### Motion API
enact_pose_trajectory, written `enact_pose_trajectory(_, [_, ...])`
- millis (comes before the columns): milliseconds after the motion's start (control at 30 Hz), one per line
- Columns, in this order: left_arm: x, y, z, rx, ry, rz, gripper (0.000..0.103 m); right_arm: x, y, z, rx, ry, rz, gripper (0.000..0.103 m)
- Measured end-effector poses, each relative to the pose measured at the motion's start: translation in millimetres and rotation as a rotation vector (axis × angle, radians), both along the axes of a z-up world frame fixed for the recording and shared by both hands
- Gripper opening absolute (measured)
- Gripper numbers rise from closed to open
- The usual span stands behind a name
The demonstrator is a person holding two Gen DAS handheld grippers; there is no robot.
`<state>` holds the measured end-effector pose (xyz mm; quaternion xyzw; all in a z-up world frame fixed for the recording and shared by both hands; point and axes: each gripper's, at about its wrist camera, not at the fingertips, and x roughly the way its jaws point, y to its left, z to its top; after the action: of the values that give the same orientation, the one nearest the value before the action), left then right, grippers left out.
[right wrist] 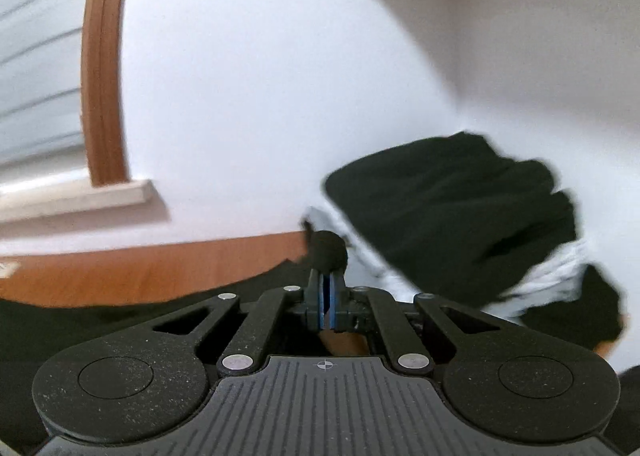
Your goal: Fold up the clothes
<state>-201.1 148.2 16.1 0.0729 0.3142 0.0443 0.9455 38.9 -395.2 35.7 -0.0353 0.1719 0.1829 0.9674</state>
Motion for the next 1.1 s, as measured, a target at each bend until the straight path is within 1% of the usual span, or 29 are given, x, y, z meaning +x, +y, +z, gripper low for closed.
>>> enact_pose_trajectory(67, [0,-1,-1,0.004,0.002,-0.005,0.078,2,-8,-10,-0.014,0.024,-0.021,0.004])
enact_pose_trajectory(133, [0,0,-1,-0.001,0.004,-0.004,0.078,10,-8,-26,-0.036,0.088,-0.038,0.006])
enact_pose_trajectory(167, [0,-1,-1,0.001,0.003,-0.002,0.078,15,-8,-34,-0.049,0.122,-0.047,0.014])
enact_pose_trajectory(200, [0,-1,0,0.002,0.002,0.0,0.079,19,-7,-42,-0.062,0.156,-0.056,0.024])
enact_pose_trajectory(233, [0,-1,0,0.006,0.002,0.001,0.08,23,-7,-50,-0.074,0.19,-0.066,0.03])
enact_pose_trajectory(267, [0,-3,-1,0.014,0.001,0.0,0.08,24,-7,-53,-0.081,0.191,-0.082,0.041])
enact_pose_trajectory(300, [-1,-4,-1,0.02,0.0,-0.001,0.08,23,-6,-53,-0.085,0.181,-0.1,0.044])
enact_pose_trajectory(400, [-1,-7,-1,0.04,-0.001,-0.003,0.08,14,-1,-44,-0.082,0.114,-0.084,0.045])
enact_pose_trajectory(467, [-2,-10,1,0.054,-0.009,-0.003,0.08,10,8,-39,-0.089,0.082,-0.02,0.045])
enact_pose_trajectory(533, [-2,-14,4,0.059,-0.015,-0.011,0.081,16,21,-37,-0.095,0.094,0.055,0.045])
enact_pose_trajectory(600, [0,-19,8,0.056,-0.019,-0.025,0.081,27,37,-36,-0.118,0.107,0.098,0.045])
enact_pose_trajectory(667, [3,-25,10,0.055,-0.028,-0.041,0.081,46,53,-35,-0.111,0.14,0.142,0.048])
enact_pose_trajectory(733, [4,-30,11,0.04,-0.04,-0.058,0.081,67,64,-35,-0.093,0.177,0.154,0.05])
enact_pose_trajectory(833, [4,-33,8,-0.013,-0.043,-0.092,0.082,98,77,-35,-0.07,0.231,0.159,0.057])
enact_pose_trajectory(900, [7,-34,2,-0.023,-0.027,-0.113,0.082,113,85,-40,-0.069,0.277,0.181,0.059])
enact_pose_trajectory(967, [13,-31,-3,-0.041,0.011,-0.103,0.083,119,97,-47,-0.132,0.309,0.201,0.059])
enact_pose_trajectory(1033, [19,-24,-5,-0.075,0.032,-0.085,0.086,116,103,-53,-0.16,0.29,0.202,0.059])
enact_pose_trajectory(1100, [25,-16,-6,-0.118,0.044,-0.076,0.088,117,104,-55,-0.151,0.281,0.188,0.059])
